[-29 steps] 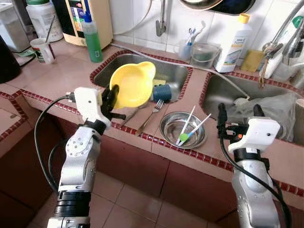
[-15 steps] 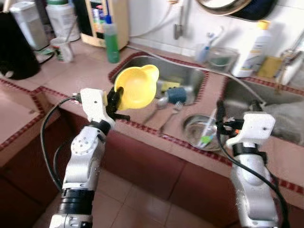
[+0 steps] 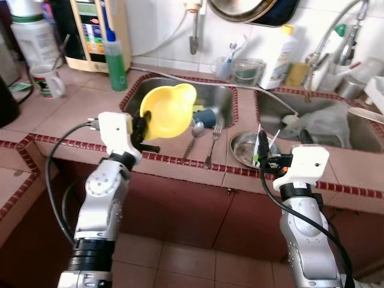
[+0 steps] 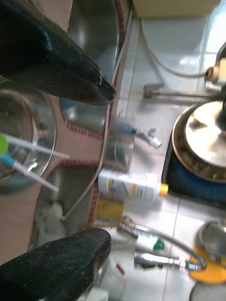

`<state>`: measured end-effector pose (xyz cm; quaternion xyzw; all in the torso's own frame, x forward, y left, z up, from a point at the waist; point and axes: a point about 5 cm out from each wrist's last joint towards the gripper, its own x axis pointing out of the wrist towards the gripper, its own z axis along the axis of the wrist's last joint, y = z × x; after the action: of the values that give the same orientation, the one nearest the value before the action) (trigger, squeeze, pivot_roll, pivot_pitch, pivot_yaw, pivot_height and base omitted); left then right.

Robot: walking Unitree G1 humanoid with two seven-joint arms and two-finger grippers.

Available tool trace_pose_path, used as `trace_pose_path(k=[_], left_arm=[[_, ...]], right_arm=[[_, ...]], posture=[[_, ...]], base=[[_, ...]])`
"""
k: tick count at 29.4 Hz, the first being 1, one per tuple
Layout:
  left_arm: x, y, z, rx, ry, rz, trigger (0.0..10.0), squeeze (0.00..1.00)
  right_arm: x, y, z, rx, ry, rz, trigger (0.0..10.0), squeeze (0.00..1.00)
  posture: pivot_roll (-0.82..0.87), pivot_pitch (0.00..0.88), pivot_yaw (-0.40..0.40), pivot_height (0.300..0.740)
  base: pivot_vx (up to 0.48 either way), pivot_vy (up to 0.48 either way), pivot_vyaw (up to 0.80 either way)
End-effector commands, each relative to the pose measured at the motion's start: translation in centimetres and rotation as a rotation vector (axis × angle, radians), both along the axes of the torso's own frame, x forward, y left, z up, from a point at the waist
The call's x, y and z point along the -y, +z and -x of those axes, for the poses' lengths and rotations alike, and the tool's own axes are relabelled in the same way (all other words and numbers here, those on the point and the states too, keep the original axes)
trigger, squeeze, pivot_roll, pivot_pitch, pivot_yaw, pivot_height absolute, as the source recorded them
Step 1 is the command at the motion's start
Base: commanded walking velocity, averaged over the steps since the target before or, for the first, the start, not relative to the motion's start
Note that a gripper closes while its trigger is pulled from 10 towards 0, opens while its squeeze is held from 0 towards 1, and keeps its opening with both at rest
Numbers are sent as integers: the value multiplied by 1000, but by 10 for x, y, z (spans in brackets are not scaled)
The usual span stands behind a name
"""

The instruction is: Kitchen organization

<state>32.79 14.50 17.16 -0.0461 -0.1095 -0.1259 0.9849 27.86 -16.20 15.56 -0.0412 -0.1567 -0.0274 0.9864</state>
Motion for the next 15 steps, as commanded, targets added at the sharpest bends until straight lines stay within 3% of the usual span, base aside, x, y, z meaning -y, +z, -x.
trace_pose_path(k=[1,15], left_arm=[[11,6,0,19,-38,-16,10000,0],[16,7,-1,16,-77,-14,10000,0]], right_arm=[[6,4,-2,22,-19,5,10000,0],[-2,3,0,21,16,11,10000,0]], posture=[[-14,0,-30,731],[-17,0,-26,731]], base=[[0,0,0],[0,0,0]])
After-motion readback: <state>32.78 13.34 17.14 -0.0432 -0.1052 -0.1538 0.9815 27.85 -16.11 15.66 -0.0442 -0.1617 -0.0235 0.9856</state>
